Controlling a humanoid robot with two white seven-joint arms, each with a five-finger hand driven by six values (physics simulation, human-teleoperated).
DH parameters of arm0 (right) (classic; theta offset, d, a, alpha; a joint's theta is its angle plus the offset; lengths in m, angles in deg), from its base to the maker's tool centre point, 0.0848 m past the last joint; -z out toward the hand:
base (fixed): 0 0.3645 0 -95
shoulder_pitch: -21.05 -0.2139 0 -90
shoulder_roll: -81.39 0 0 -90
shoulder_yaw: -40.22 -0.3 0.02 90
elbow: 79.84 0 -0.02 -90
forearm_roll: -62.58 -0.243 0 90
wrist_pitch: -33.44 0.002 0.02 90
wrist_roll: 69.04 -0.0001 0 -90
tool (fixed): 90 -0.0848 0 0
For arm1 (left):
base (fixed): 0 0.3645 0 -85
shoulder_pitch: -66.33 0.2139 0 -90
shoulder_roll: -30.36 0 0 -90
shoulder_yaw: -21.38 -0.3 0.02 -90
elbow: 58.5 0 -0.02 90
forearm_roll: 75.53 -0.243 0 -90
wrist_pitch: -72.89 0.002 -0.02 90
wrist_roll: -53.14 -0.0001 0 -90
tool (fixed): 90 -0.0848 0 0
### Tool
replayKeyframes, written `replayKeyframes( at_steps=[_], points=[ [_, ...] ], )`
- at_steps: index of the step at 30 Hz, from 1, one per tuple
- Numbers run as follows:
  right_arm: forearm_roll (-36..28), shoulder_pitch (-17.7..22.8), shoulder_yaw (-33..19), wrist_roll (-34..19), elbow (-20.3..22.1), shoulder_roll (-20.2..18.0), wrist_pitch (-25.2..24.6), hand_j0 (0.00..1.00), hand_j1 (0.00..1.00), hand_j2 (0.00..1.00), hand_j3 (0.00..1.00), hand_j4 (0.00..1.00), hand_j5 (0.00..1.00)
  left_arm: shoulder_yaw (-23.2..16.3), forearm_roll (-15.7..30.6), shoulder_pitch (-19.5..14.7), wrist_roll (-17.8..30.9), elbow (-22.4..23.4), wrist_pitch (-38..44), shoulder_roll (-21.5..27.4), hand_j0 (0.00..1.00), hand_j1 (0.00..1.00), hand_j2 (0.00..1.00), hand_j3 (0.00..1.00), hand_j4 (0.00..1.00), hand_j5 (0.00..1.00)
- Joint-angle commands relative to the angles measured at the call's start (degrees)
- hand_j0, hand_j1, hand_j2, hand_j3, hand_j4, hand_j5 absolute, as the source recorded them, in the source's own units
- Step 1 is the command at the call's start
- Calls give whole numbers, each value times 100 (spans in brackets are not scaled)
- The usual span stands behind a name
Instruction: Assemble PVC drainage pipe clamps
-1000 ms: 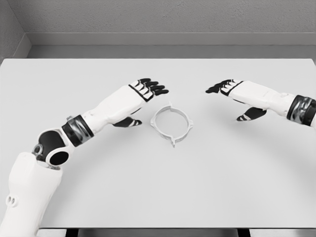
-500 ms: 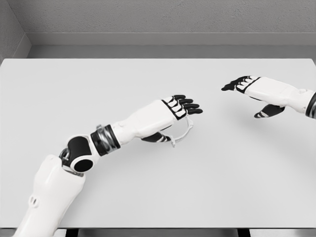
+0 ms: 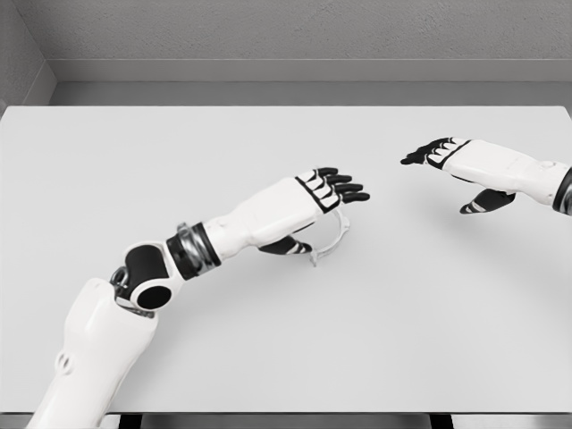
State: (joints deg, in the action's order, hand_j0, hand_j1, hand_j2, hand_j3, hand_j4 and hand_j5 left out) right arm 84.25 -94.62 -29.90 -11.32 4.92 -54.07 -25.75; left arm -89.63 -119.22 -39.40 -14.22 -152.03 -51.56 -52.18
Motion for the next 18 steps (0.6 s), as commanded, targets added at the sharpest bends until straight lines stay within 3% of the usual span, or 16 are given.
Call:
replayKeyframes(
  at_steps=[1, 4, 18],
  points=[
    [-31, 0, -1, 3, 5, 11, -14, 100, 100, 100, 100, 100, 100, -175, 36, -9, -5, 19, -17, 0, 100, 100, 100, 100, 100, 100],
    [-23, 0, -1, 3, -3, -7, -14, 100, 100, 100, 100, 100, 100, -395, 63, 0, -5, 318, 27, -44, 100, 100, 100, 100, 100, 100],
    [-23, -18, -10, 11, -30, -174, -31, 100, 100, 100, 100, 100, 100, -562, 45, -9, -5, 555, 27, -26, 100, 100, 100, 100, 100, 100]
  ],
)
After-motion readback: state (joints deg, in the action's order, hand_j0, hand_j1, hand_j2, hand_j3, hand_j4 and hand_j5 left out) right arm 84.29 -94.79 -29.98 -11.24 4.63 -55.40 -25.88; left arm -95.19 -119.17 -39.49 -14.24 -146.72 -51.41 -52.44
